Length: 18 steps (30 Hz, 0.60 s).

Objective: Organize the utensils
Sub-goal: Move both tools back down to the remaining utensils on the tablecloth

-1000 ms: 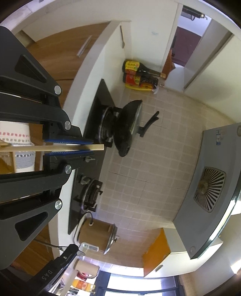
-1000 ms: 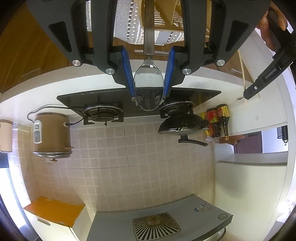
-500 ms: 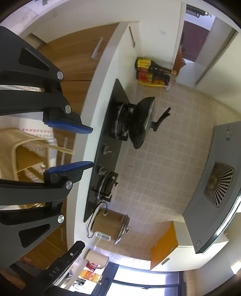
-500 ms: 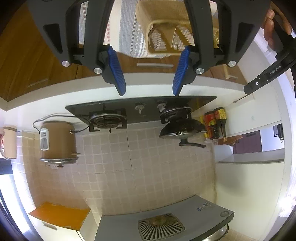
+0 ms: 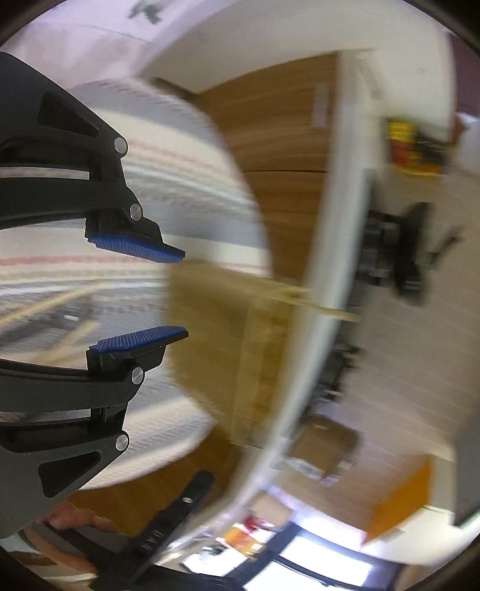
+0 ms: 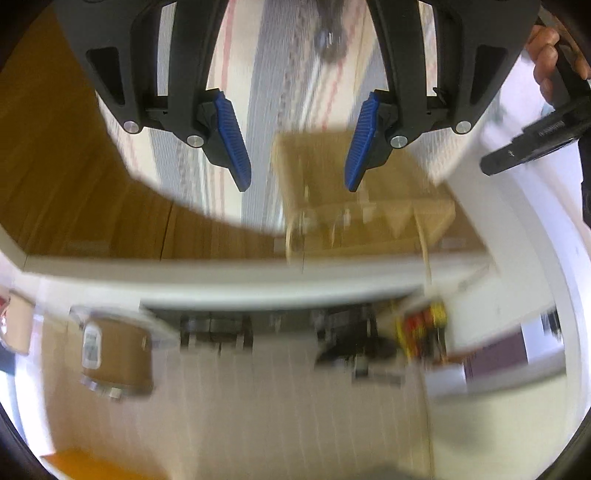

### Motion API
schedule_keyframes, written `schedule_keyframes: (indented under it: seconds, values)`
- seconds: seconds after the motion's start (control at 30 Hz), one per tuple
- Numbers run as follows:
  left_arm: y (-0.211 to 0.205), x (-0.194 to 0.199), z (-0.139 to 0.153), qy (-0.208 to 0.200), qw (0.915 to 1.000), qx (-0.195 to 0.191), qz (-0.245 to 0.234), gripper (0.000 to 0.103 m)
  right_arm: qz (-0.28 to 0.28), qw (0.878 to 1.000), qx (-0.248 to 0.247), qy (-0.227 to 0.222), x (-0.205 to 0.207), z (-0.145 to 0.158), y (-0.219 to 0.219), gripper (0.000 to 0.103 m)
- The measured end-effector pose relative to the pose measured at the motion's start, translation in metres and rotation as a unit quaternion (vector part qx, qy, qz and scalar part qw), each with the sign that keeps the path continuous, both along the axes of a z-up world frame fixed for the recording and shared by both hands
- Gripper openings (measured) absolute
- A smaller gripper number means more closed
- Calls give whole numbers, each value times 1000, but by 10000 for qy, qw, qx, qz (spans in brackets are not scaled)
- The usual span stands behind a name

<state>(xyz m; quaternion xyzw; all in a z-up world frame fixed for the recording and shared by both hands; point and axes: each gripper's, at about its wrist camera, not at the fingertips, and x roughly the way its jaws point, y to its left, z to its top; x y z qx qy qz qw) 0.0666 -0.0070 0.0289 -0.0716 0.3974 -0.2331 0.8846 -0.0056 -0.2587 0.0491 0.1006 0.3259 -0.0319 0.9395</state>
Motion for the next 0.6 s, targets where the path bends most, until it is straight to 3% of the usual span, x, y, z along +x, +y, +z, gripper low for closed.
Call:
schedule_keyframes:
  seconds: [0.13, 0.27, 0.43, 0.6]
  values:
    - [-6, 4, -42, 950, 9946, 363, -215, 34, 486, 9930, 281, 1042, 8, -33, 10, 49]
    - [-7, 10, -71, 1642, 9858, 151, -331, 33, 659, 9856, 196, 1547, 9, -56, 22, 49]
    - [-14, 13, -86, 1873, 9815, 245, -307, 33, 766, 9755, 263, 2047, 14, -77, 26, 49]
    - [-25, 13, -88, 1832, 9812, 559, -249, 33, 938, 9643, 493, 2426, 16, -92, 29, 46]
